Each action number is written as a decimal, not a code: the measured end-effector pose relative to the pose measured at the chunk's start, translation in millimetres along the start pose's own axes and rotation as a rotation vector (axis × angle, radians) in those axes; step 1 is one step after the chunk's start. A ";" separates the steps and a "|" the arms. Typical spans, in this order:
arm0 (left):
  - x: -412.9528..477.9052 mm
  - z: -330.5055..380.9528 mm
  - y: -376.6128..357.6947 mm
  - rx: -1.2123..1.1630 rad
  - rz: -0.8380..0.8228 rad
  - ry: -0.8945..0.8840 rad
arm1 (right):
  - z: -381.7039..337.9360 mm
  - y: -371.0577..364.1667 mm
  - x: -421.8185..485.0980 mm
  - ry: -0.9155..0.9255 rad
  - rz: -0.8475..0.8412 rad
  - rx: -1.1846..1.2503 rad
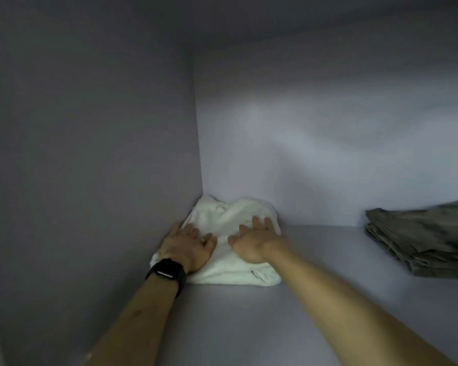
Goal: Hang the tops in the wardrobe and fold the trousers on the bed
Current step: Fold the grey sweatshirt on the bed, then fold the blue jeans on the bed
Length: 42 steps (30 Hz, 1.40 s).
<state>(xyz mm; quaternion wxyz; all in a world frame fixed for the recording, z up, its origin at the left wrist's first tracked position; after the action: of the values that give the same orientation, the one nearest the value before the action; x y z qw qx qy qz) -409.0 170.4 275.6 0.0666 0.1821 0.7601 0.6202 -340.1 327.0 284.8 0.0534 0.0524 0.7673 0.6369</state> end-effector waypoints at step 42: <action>-300.6 105.0 21.7 -0.803 0.509 -0.280 | 30.8 -57.5 -394.8 0.163 0.956 0.481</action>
<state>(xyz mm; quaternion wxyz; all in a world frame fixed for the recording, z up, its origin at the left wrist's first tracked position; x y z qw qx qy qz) -92.5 162.4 235.9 0.0794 0.4032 0.3763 0.8304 54.1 287.8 228.7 -0.3156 0.3570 0.7837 0.3984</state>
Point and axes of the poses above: each hand's wrist, its own x-axis towards the middle knuckle, its own y-axis out of the back of the hand, z = x × y, the point moved 5 cm from there along x, towards the middle knuckle, and after that the axes turned 5 degrees about y, right-handed, at the moved point
